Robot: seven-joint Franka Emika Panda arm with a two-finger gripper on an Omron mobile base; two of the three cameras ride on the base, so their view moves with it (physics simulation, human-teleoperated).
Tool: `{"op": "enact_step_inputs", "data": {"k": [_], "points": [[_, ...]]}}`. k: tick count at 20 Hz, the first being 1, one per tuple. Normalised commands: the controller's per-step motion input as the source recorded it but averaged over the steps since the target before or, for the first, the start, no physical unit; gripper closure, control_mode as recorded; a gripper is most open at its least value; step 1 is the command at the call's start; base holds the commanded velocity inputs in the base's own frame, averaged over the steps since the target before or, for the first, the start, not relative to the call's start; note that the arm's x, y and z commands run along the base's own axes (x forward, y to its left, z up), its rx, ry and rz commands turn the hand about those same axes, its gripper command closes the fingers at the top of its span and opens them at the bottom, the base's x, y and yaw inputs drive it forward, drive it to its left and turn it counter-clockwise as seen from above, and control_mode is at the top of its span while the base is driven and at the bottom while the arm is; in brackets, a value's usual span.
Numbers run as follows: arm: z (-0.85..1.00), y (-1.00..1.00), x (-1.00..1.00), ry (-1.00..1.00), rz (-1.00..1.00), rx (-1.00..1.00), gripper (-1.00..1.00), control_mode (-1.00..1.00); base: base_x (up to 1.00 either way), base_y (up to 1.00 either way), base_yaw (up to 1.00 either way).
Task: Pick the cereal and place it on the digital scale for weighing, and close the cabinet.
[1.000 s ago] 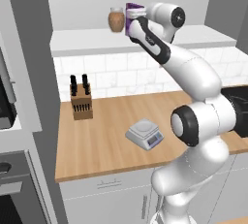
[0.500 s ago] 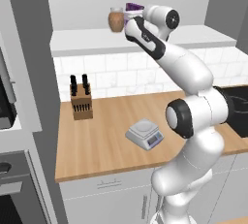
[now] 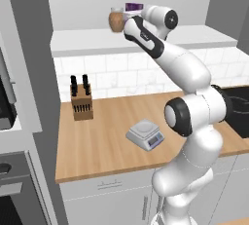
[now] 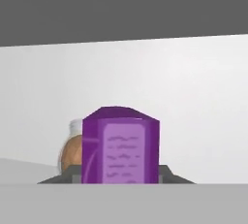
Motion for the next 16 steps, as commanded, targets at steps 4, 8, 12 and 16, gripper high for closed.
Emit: {"op": "enact_step_inputs", "data": {"k": [4, 8, 12, 16], "points": [[-0.01, 0.07, -0.18, -0.06, 0.00, 0.00, 1.00, -1.00, 0.00, 0.00, 0.00], [0.07, 0.03, -0.51, -0.16, 0.02, 0.00, 1.00, -1.00, 0.00, 0.00, 0.00], [0.08, 0.12, -0.77, -0.17, 0.04, 0.00, 1.00, -1.00, 0.00, 0.00, 0.00], [0.01, 0.06, -0.88, -0.15, 0.04, 0.00, 1.00, -1.00, 0.00, 0.00, 0.00]]}}
